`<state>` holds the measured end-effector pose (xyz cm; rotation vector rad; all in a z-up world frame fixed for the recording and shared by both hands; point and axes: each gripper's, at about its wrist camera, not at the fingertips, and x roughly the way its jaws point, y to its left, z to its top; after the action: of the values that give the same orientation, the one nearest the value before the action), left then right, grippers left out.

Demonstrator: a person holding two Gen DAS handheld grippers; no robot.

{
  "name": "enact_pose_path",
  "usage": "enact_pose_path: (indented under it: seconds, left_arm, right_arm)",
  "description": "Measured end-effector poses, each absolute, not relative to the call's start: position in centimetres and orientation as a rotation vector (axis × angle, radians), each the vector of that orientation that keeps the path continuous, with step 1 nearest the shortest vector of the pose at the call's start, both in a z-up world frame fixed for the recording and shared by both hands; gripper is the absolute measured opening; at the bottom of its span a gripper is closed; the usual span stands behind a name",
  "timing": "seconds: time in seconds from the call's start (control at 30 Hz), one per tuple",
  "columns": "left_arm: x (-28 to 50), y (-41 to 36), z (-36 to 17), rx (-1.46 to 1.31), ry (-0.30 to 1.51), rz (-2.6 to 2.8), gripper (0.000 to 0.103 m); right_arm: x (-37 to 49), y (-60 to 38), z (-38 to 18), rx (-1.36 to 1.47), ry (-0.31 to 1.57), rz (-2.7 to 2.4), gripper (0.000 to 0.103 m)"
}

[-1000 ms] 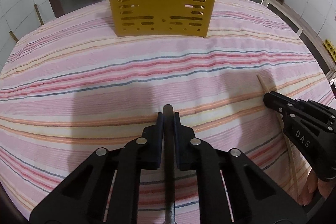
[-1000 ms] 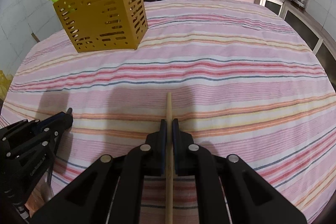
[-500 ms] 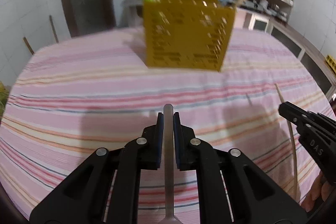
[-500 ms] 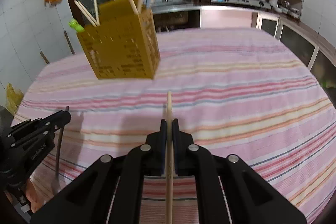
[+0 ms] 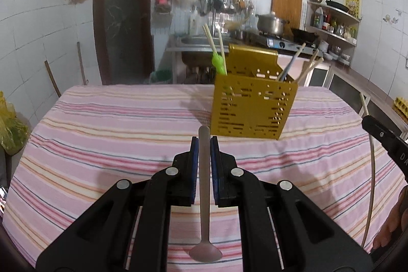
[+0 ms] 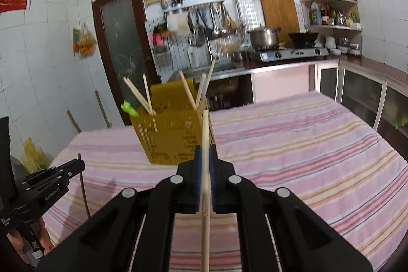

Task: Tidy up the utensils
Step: 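Carry the metal spoon with the left tool to the yellow holder while the right carries the chopstick there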

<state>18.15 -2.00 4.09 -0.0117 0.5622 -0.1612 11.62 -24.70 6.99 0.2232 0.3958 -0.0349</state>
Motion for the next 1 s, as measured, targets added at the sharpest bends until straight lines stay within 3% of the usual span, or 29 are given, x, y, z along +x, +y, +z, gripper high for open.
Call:
enact_pose_path:
  seconds: [1.0]
  left_arm:
    - [15.7, 0.9, 6.6, -0.057, 0.429, -0.156, 0.008]
  right_arm:
    - [9.7, -20.8, 9.1, 0.095, 0.246, -0.028, 0.006]
